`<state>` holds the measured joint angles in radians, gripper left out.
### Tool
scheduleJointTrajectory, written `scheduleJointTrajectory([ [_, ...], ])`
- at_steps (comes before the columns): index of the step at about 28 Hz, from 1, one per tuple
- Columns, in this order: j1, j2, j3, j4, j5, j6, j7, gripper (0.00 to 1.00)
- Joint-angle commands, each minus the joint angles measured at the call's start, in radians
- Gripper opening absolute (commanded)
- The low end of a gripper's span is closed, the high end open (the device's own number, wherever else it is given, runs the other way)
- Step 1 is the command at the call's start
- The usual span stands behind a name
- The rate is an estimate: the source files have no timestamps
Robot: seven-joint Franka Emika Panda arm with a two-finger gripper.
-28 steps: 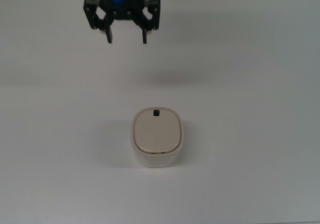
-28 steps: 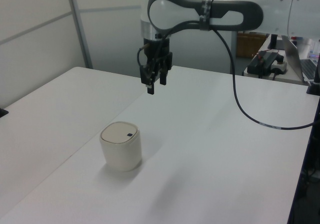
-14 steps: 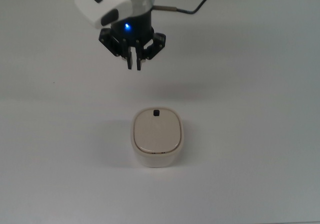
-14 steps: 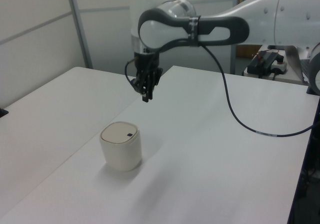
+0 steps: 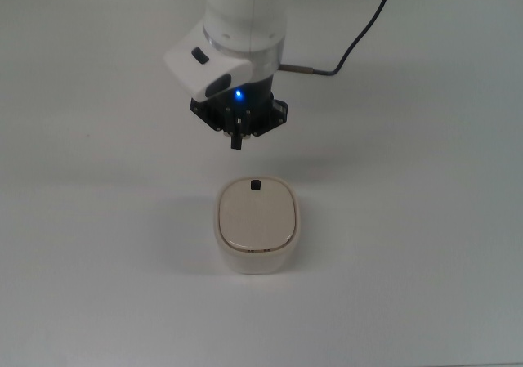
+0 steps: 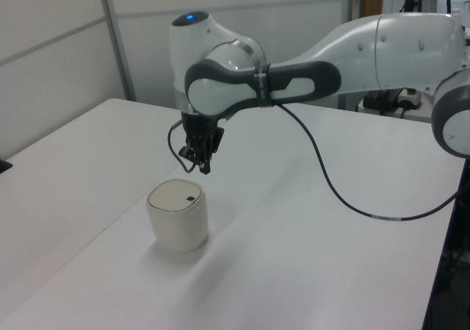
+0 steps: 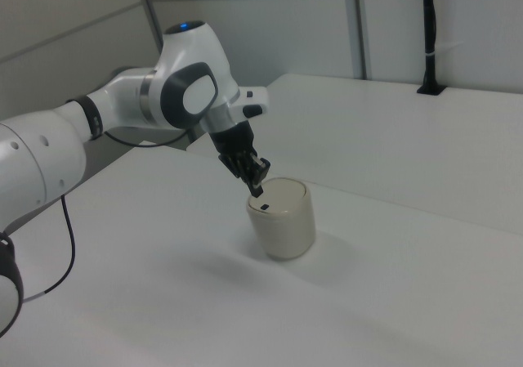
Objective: Open the trash can
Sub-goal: 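Move the gripper down toward the lid of the cream trash can, then lower the gripper onto the lid tab and grip its edge, then lift the gripper upward, flipping the lid open on its hinge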
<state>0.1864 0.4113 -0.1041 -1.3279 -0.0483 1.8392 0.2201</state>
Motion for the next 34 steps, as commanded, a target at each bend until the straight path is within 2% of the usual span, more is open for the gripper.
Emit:
scheduleJointTrajectory([
  [1, 0.019, 0.037, -0.003, -0.007, -0.035, 0.037, 0.024, 0.0],
  [7, 0.021, 0.07, -0.005, -0.005, -0.042, 0.08, 0.036, 0.0],
  [10, 0.021, 0.087, -0.003, -0.005, -0.071, 0.121, 0.047, 0.0],
  [16, 0.027, 0.122, -0.003, -0.004, -0.091, 0.196, 0.064, 0.0],
  [30, 0.044, 0.13, -0.005, 0.004, -0.091, 0.218, 0.088, 0.0],
  [32, 0.044, 0.123, -0.005, 0.012, -0.084, 0.216, 0.088, 0.03],
  [34, 0.044, 0.11, -0.005, 0.021, -0.078, 0.209, 0.09, 0.14],
])
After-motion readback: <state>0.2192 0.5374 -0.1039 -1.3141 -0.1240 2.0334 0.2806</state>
